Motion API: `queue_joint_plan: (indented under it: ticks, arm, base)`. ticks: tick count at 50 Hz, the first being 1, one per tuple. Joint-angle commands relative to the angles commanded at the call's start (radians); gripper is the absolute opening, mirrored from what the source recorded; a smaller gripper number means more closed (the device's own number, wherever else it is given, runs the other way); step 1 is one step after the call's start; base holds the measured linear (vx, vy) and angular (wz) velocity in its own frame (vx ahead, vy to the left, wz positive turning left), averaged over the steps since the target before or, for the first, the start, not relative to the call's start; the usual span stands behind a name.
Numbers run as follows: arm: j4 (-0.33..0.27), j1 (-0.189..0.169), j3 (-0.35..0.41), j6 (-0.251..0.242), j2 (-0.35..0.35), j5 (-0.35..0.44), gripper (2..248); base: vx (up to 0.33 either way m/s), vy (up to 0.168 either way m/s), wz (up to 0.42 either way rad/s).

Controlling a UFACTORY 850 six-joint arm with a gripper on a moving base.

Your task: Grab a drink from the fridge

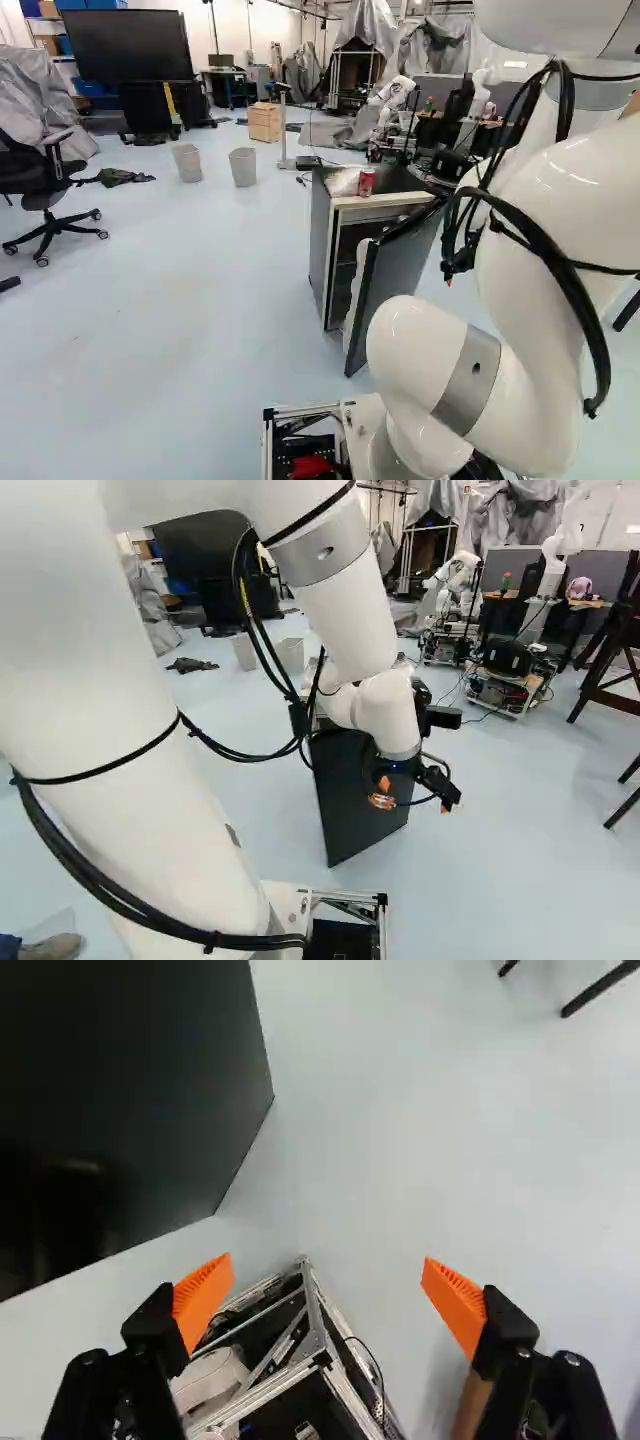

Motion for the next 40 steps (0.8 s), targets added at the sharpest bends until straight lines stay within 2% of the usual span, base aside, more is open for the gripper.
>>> queue_joint_plan:
  ticks: [23,40]
  arm:
    - [-0.168,0.079,0.087,0.0,0.084,0.118,247]
    - [-0.235,0.146,0.137,0.0,0.135,0.191,247]
  base:
    - [0.0,0.0,0.0]
    - [0.0,0.0,0.0]
